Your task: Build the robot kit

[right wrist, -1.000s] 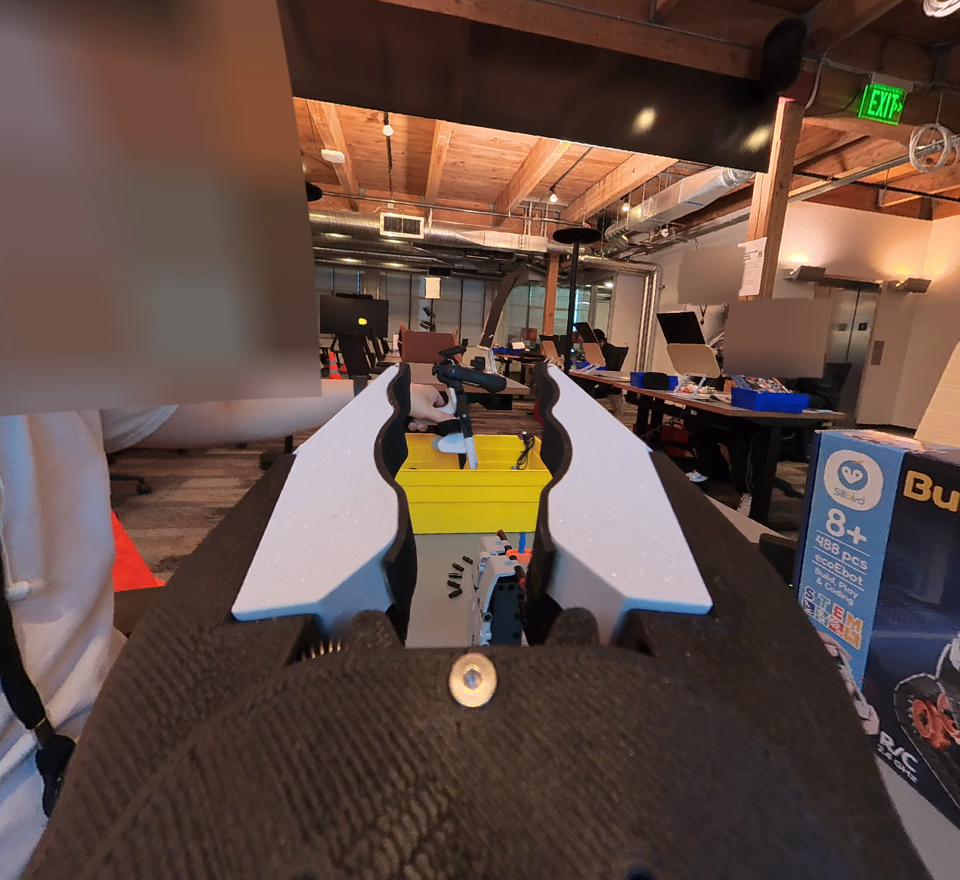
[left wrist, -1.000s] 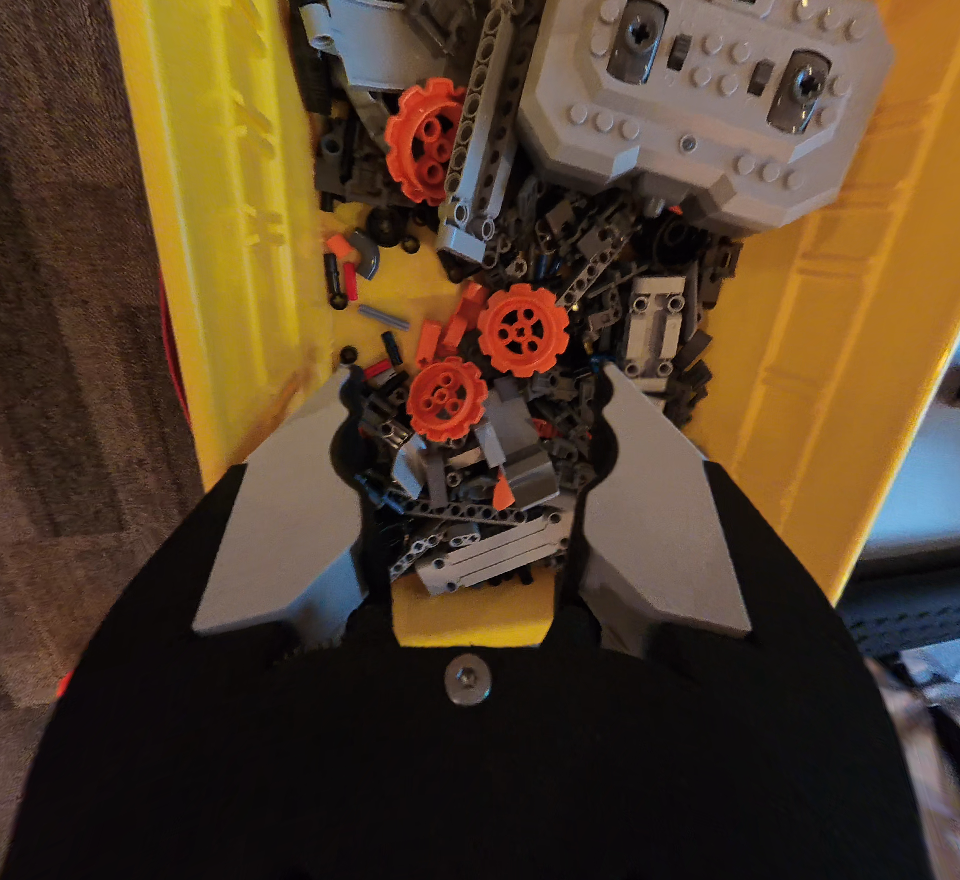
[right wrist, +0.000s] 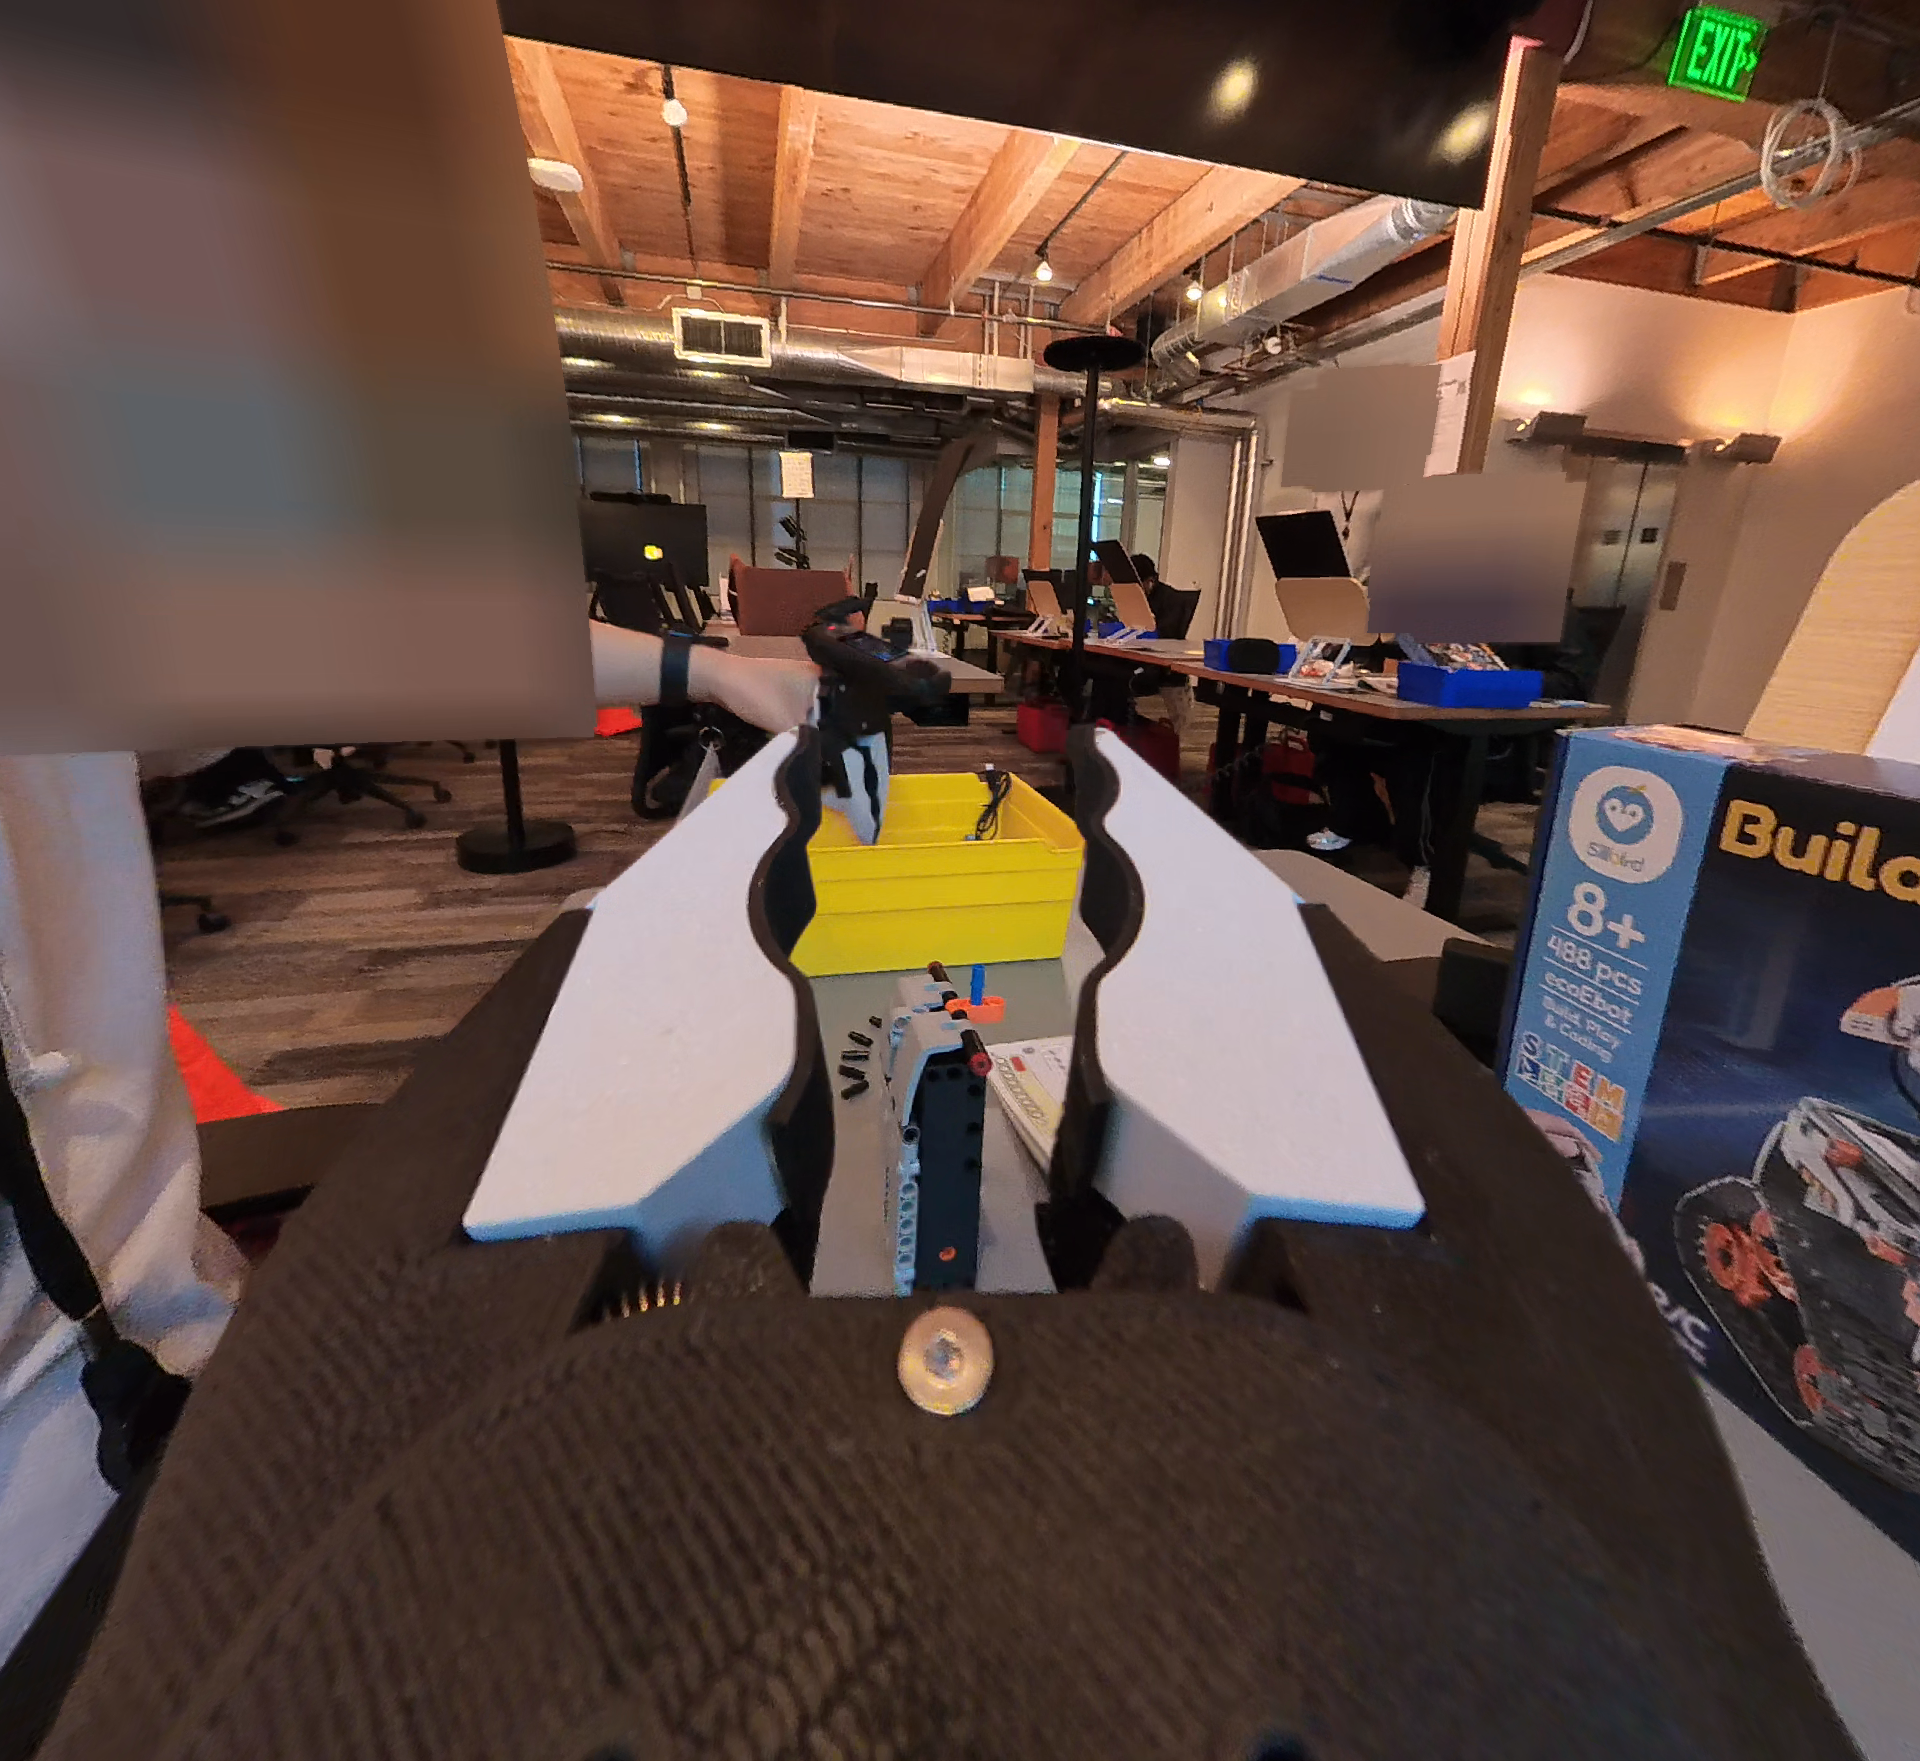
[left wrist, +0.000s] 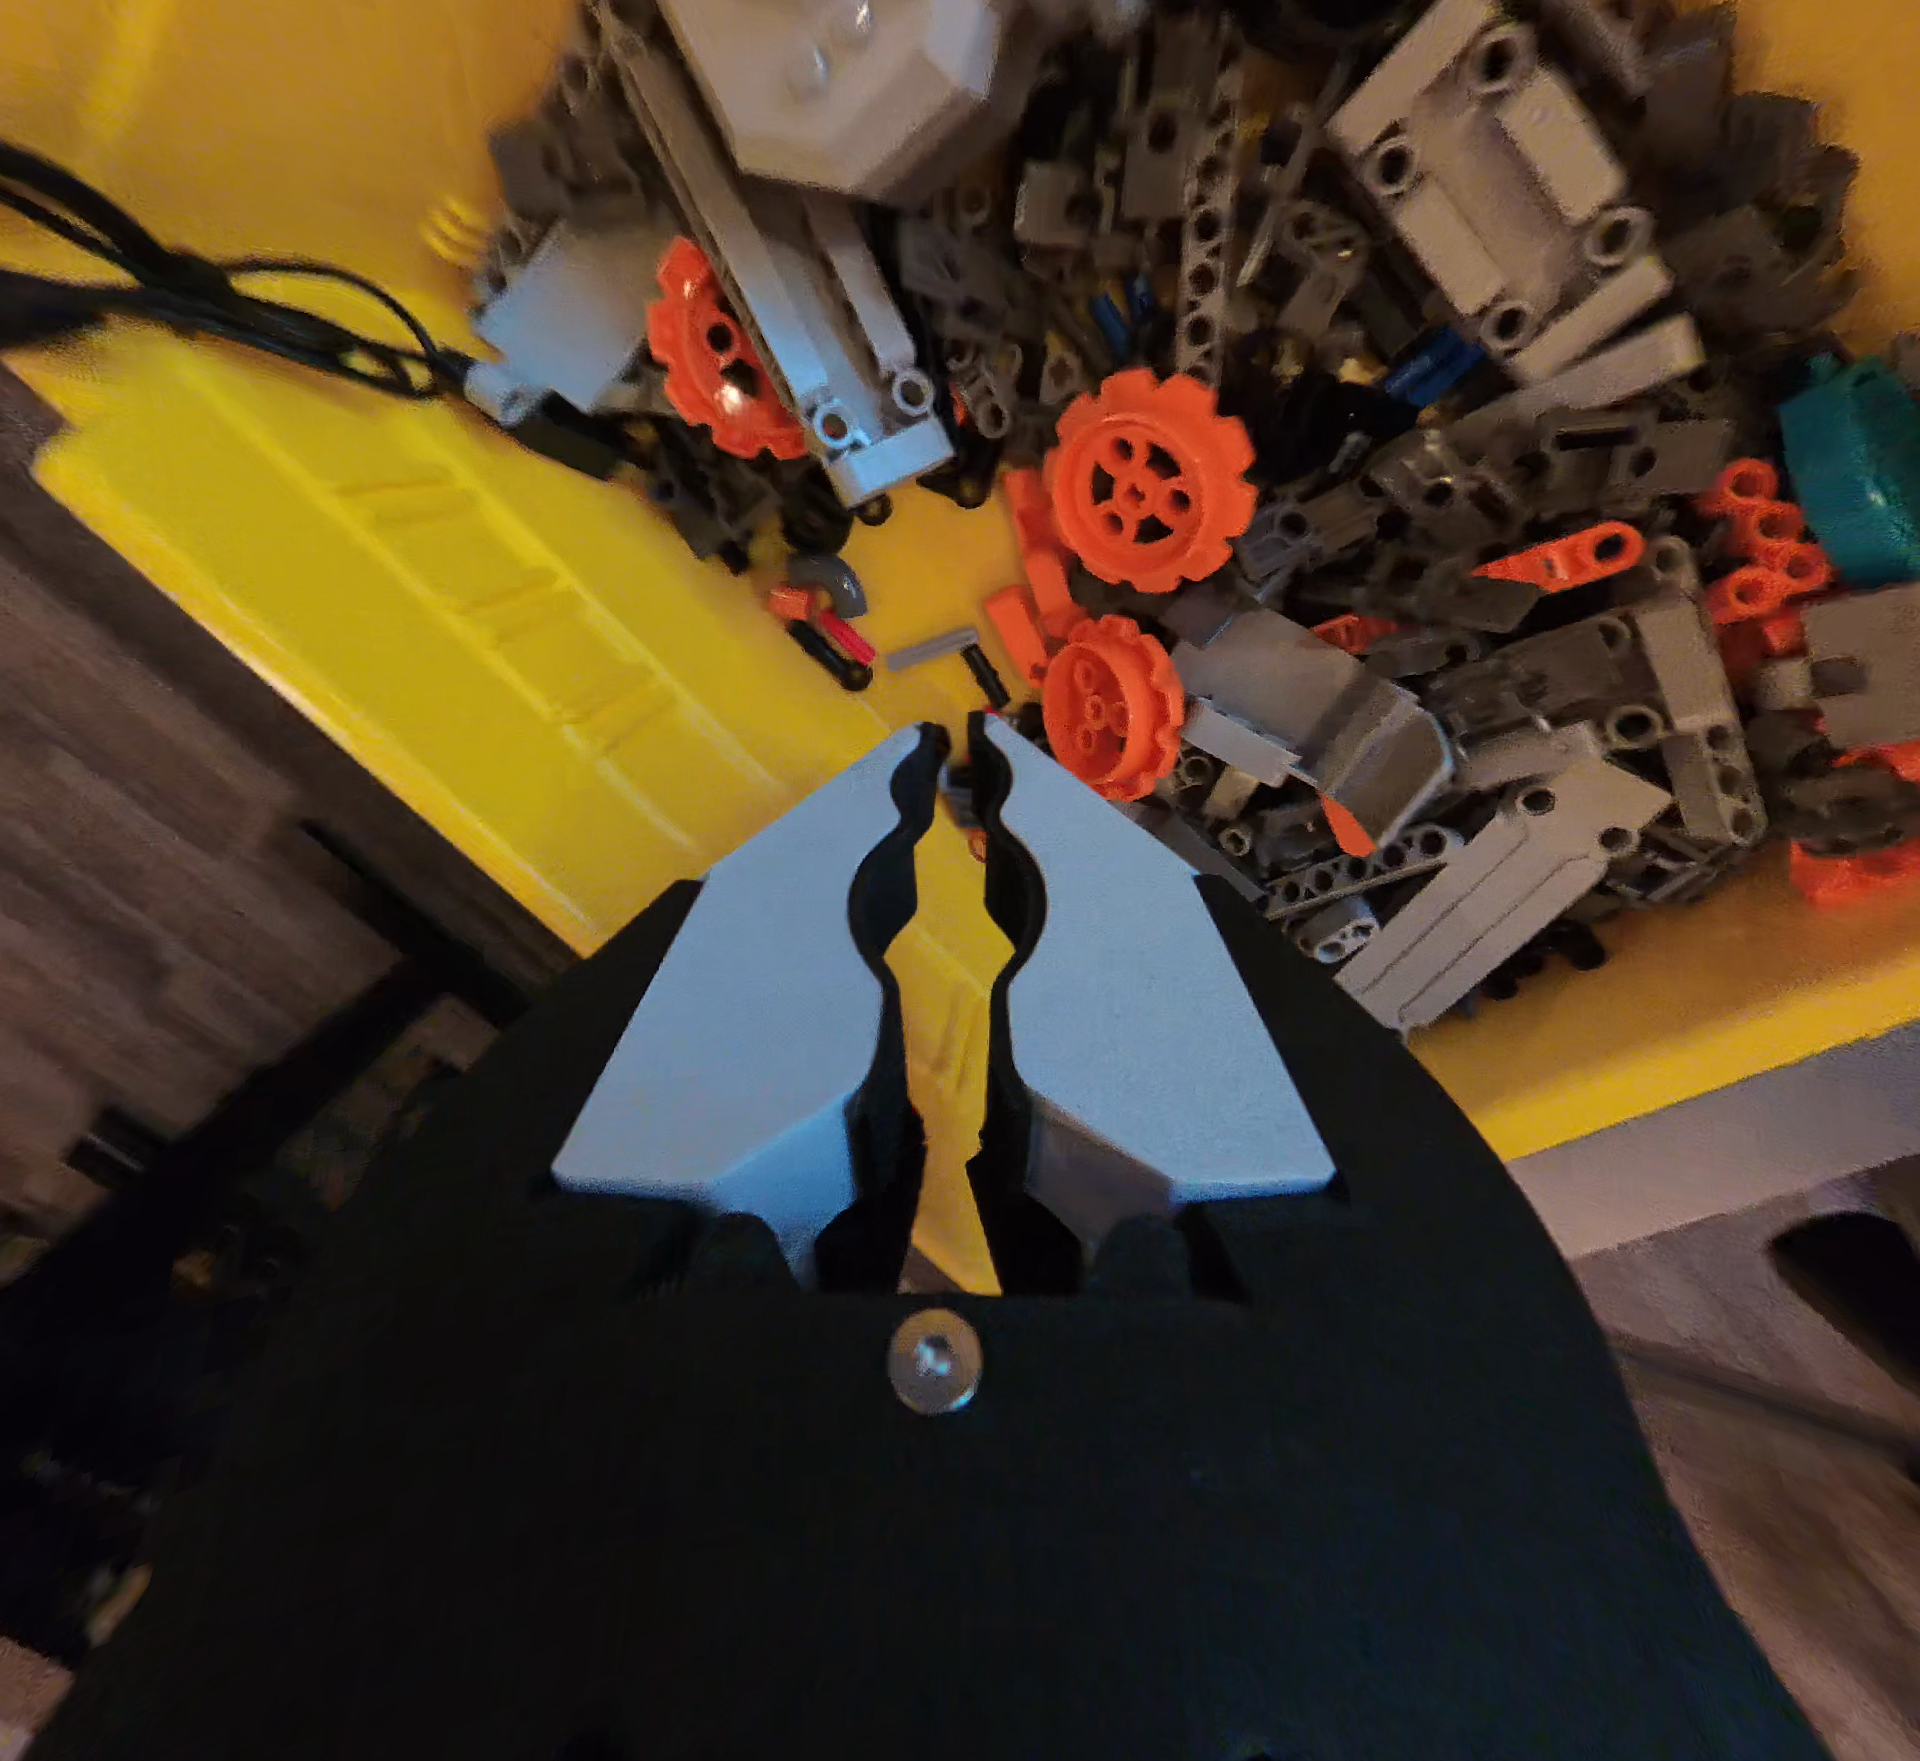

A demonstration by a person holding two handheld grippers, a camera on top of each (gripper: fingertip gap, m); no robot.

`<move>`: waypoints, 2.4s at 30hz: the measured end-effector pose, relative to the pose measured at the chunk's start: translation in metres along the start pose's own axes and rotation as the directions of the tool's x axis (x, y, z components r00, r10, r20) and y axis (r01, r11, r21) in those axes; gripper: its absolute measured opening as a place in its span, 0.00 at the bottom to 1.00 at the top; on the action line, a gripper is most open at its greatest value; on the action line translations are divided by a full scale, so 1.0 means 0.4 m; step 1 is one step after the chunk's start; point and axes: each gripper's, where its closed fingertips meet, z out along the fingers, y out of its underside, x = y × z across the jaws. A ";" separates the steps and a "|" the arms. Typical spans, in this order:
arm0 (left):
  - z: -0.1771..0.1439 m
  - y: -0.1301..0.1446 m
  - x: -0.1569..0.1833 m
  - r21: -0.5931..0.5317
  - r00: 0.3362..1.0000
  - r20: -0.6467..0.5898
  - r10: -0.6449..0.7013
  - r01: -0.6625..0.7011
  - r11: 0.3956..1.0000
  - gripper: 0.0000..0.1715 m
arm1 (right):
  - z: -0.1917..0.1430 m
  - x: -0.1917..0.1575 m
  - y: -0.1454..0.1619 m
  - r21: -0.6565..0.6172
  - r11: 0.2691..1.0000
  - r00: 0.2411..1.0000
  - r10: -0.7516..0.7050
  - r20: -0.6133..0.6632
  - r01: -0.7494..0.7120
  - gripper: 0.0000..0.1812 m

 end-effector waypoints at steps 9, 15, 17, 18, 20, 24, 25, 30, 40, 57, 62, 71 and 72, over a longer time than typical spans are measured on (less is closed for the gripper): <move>0.049 -0.008 -0.009 -0.044 0.964 -0.077 -0.254 0.251 0.967 0.06 | -0.027 0.016 -0.024 0.040 0.999 1.000 0.004 -0.027 -0.003 0.27; 0.057 0.002 -0.005 -0.098 0.961 -0.033 -0.274 0.270 0.958 0.09 | -0.025 0.012 -0.022 0.038 0.999 1.000 0.002 -0.022 -0.001 0.27; 0.064 0.007 -0.007 -0.116 0.961 -0.001 -0.277 0.275 0.954 0.09 | -0.022 0.013 -0.015 0.027 1.000 1.000 0.007 -0.020 -0.006 0.27; 0.066 0.007 -0.005 -0.121 0.961 0.006 -0.278 0.277 0.953 0.10 | -0.020 0.012 -0.013 0.025 1.000 1.000 0.010 -0.017 -0.009 0.27; 0.066 0.004 -0.004 -0.125 0.961 0.029 -0.276 0.278 0.953 0.08 | -0.017 0.009 -0.010 0.021 1.000 1.000 0.013 -0.011 -0.013 0.27; 0.072 -0.004 0.009 -0.125 0.957 0.024 -0.289 0.289 0.949 0.06 | -0.014 0.009 -0.004 0.011 1.000 1.000 0.013 -0.013 -0.012 0.27; 0.078 -0.002 0.012 -0.132 0.954 0.022 -0.298 0.298 0.945 0.08 | -0.014 0.008 -0.004 0.013 1.000 1.000 0.016 -0.010 -0.015 0.27; 0.093 0.011 0.010 -0.153 0.949 0.035 -0.314 0.315 0.937 0.06 | -0.013 0.003 -0.007 0.014 1.000 1.000 0.007 -0.006 -0.007 0.27; 0.108 0.024 0.016 -0.173 0.942 0.010 -0.335 0.332 0.927 0.03 | -0.013 -0.002 -0.007 0.008 1.000 1.000 0.010 0.004 -0.010 0.27; -0.073 -0.069 0.047 0.055 0.926 -0.079 -0.369 0.374 0.926 0.02 | -0.020 -0.007 -0.025 0.034 0.999 1.000 -0.002 0.004 0.002 0.27; -0.294 -0.196 0.220 0.286 0.934 -0.219 -0.284 0.339 0.896 0.02 | -0.027 0.000 -0.031 0.052 0.999 1.000 0.008 -0.003 -0.008 0.27; -0.192 -0.319 0.528 0.162 0.975 -0.185 -0.123 0.154 0.975 0.02 | -0.033 -0.002 -0.040 0.071 0.997 1.000 0.005 -0.003 -0.005 0.27; -0.161 -0.324 0.515 0.136 0.977 -0.153 -0.152 0.173 0.975 0.02 | -0.032 -0.004 -0.040 0.072 0.997 1.000 0.006 0.002 -0.007 0.27</move>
